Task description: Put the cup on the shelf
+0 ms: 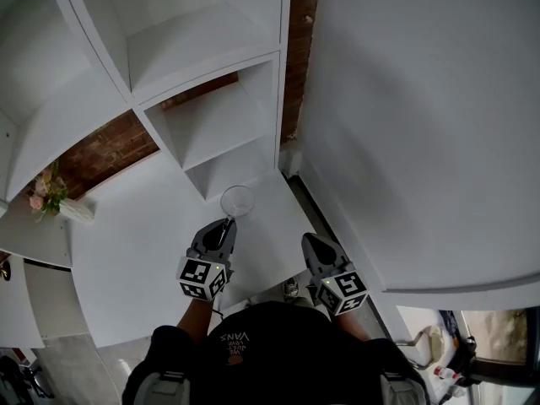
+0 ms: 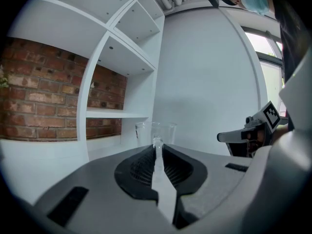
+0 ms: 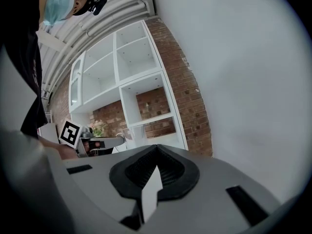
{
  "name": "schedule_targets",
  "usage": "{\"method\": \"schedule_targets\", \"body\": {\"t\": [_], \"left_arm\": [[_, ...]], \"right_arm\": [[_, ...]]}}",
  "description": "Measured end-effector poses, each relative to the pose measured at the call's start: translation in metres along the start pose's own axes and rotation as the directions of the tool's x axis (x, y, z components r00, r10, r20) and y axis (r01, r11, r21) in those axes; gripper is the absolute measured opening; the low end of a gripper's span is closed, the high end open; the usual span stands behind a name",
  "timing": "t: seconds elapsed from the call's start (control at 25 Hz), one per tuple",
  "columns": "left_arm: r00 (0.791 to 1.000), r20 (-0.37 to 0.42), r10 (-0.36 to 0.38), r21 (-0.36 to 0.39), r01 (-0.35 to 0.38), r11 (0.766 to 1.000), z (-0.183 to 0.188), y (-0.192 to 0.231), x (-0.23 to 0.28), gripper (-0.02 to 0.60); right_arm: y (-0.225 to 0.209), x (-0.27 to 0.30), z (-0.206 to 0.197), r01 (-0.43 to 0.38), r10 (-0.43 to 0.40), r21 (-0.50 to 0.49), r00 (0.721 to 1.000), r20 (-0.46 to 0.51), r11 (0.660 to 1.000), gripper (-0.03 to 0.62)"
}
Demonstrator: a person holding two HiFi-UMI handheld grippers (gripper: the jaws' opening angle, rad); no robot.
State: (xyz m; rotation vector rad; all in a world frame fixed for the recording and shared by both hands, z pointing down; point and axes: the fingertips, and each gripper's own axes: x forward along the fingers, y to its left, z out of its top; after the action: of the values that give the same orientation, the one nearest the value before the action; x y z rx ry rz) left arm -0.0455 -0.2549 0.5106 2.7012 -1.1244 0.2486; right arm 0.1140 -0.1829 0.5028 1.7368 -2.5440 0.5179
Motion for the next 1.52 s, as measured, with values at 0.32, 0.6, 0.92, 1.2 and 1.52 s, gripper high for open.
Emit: {"method": "schedule_targets", "body": {"t": [0.32, 0.6, 0.92, 1.2, 1.52], "left_arm": [[0.996, -0.012, 0.090, 0.003, -0.090, 0.996, -0.011, 0.033, 0.042, 0.032], [0.988, -0.021, 0.156, -0.016, -0.156, 0.988, -0.026, 0.058, 0.070, 0.032], [0.974, -0.062, 0.218, -0.029, -0.220, 0.975, -0.051, 0.092, 0.103, 0.032], [0.955, -0.087, 0.285, -0.071, -0.291, 0.954, -0.071, 0.122, 0.123, 0.032], [0.941, -0.102, 0.322, -0.108, -0.332, 0.937, -0.082, 0.135, 0.135, 0.032]], "right_arm": [[-0.021, 0.012, -0.010, -0.032, 0.033, 0.014, 0.998, -0.047, 0.999, -0.005], [-0.039, 0.019, -0.009, -0.048, 0.048, 0.001, 0.997, -0.067, 0.999, -0.005], [-0.050, 0.027, -0.011, -0.072, 0.070, -0.015, 0.991, -0.115, 0.997, -0.006], [-0.052, 0.040, -0.013, -0.104, 0.099, -0.024, 0.983, -0.152, 0.994, -0.005], [-0.053, 0.052, -0.012, -0.121, 0.114, -0.033, 0.980, -0.163, 0.992, -0.005]]}}
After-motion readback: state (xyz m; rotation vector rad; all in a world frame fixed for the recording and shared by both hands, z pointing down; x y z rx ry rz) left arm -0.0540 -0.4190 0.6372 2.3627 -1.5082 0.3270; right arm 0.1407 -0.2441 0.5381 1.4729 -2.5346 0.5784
